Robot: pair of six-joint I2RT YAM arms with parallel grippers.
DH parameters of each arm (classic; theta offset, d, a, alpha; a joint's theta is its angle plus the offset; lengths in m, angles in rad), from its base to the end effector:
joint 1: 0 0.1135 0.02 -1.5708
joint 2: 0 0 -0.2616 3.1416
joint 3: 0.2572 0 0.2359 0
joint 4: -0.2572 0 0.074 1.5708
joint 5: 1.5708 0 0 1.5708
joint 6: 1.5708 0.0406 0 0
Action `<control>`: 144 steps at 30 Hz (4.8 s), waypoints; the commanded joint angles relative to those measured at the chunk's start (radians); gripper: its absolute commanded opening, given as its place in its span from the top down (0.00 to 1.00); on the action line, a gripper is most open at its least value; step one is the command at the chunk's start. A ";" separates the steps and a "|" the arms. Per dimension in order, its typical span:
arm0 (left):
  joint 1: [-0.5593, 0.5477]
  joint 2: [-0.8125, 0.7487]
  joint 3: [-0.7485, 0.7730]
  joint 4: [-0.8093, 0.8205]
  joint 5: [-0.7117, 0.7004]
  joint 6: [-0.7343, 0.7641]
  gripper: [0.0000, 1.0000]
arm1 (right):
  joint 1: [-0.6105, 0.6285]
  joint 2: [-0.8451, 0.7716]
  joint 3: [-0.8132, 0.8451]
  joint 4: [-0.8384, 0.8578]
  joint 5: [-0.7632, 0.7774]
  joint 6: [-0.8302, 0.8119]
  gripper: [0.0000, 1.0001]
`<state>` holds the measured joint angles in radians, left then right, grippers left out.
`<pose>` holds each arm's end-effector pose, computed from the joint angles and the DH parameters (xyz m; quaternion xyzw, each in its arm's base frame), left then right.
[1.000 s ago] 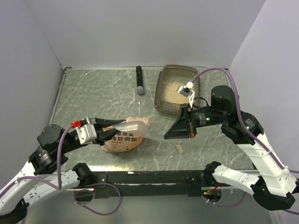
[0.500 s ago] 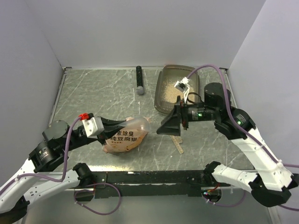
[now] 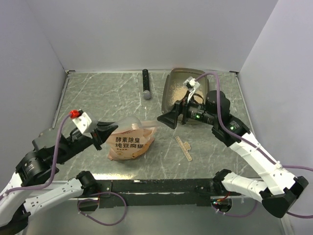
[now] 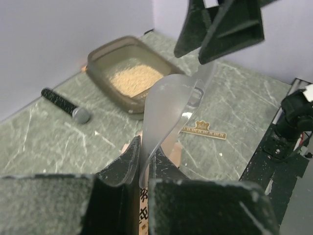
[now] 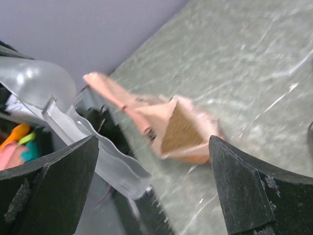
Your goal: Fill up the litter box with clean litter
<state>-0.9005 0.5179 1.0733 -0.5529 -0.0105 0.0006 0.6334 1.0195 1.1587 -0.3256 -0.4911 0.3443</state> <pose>0.0435 -0.0542 0.4146 0.3042 0.6374 -0.3046 0.6391 0.1567 0.1388 0.4071 -0.2611 0.7166 0.4560 0.4587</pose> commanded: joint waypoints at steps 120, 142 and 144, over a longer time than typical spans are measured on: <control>0.673 0.413 -0.151 0.419 0.843 -0.485 0.99 | -0.221 0.085 -0.493 1.323 -0.506 0.343 0.81; 0.634 0.320 -0.101 0.166 0.876 -0.088 0.19 | -0.221 -0.087 -0.098 0.203 -0.215 -0.039 1.00; 0.611 0.295 -0.105 0.139 0.850 -0.030 0.18 | -0.221 -0.067 -0.068 0.073 -0.205 -0.063 1.00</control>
<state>-0.2508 0.8551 0.9665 -0.3660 0.8757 -0.1612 0.4118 0.9451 0.9962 0.0864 -0.7937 0.3996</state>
